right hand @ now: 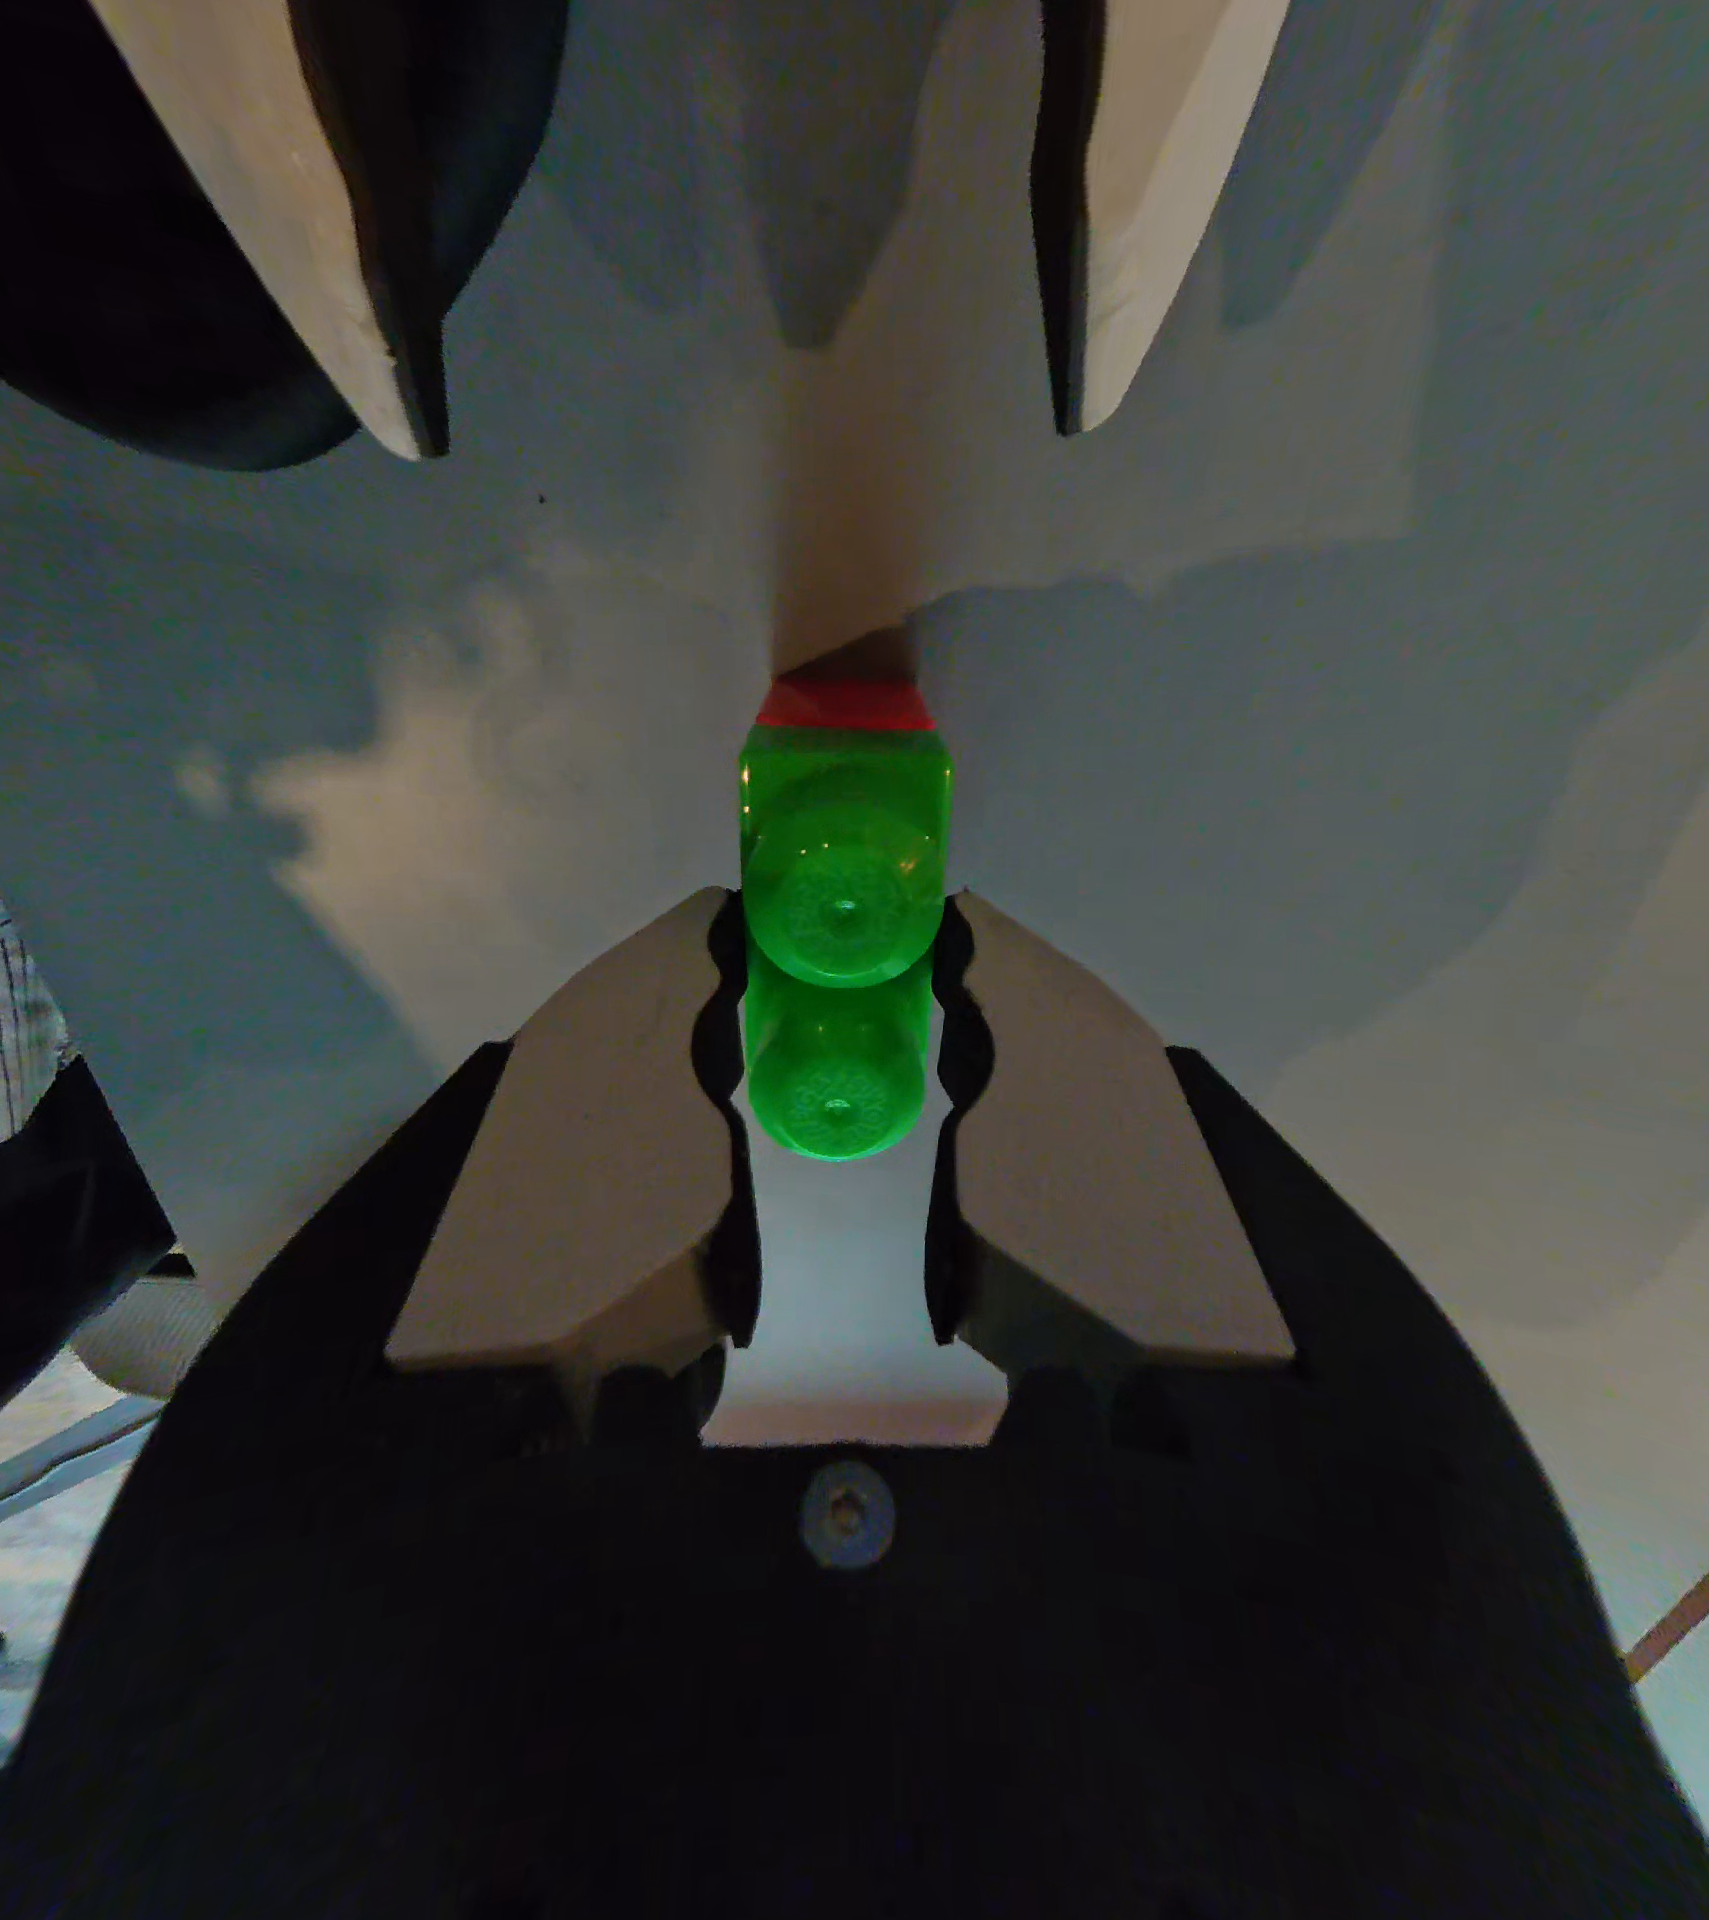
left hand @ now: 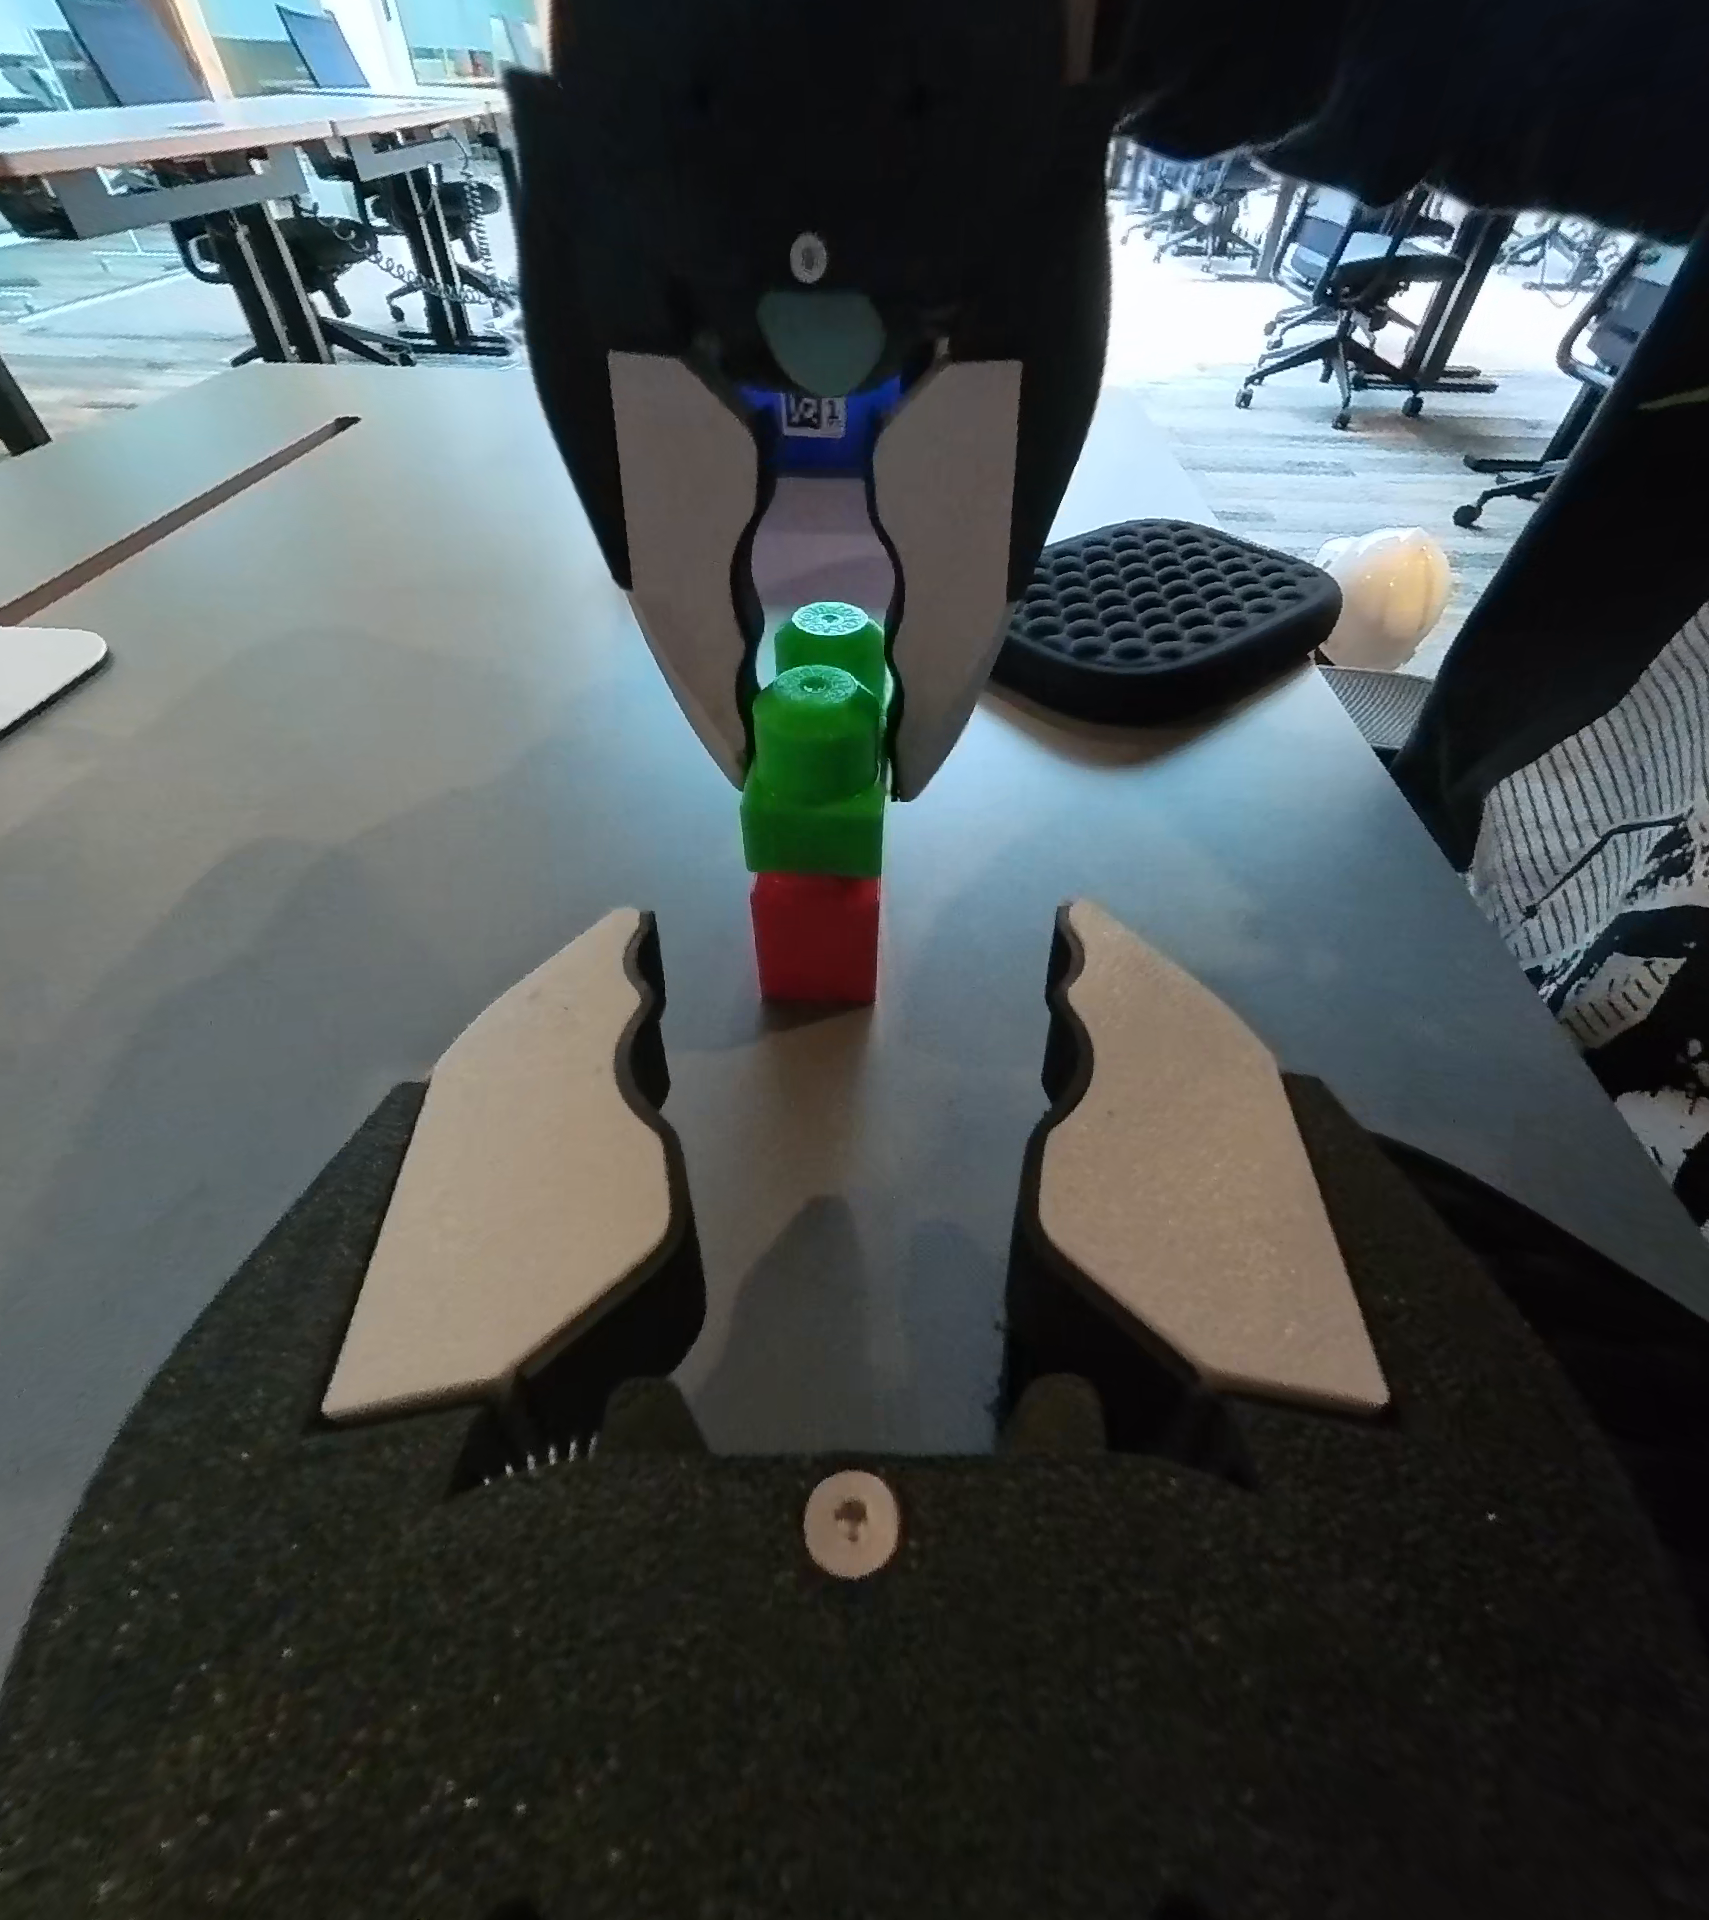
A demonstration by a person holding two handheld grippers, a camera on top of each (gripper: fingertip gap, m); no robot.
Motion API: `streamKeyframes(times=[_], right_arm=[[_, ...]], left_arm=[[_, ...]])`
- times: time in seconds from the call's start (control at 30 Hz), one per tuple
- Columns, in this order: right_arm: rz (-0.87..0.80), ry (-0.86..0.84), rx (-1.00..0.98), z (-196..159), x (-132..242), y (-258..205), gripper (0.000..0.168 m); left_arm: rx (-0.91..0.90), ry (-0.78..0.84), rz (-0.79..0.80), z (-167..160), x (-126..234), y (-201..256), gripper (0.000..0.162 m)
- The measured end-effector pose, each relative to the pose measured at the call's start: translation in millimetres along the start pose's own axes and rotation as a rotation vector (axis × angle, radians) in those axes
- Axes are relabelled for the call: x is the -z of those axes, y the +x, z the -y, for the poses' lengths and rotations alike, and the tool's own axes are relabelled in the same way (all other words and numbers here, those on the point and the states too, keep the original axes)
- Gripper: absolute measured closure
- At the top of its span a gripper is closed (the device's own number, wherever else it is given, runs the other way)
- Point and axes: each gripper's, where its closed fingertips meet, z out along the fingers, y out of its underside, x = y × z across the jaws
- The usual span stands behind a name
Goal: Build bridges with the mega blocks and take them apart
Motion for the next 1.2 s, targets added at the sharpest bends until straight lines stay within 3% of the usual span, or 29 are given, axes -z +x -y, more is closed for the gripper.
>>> streamKeyframes(times=[0.8,1.2], right_arm=[[0.009,-0.165,0.028,-4.0,-9.6,0.8,0.134],[0.016,-0.160,0.022,-4.3,-10.6,3.0,0.133]], left_arm=[[0.011,-0.018,-0.018,-2.7,-1.3,1.9,0.091],[-0.003,-0.015,-0.021,-2.5,-0.9,3.5,0.092]])
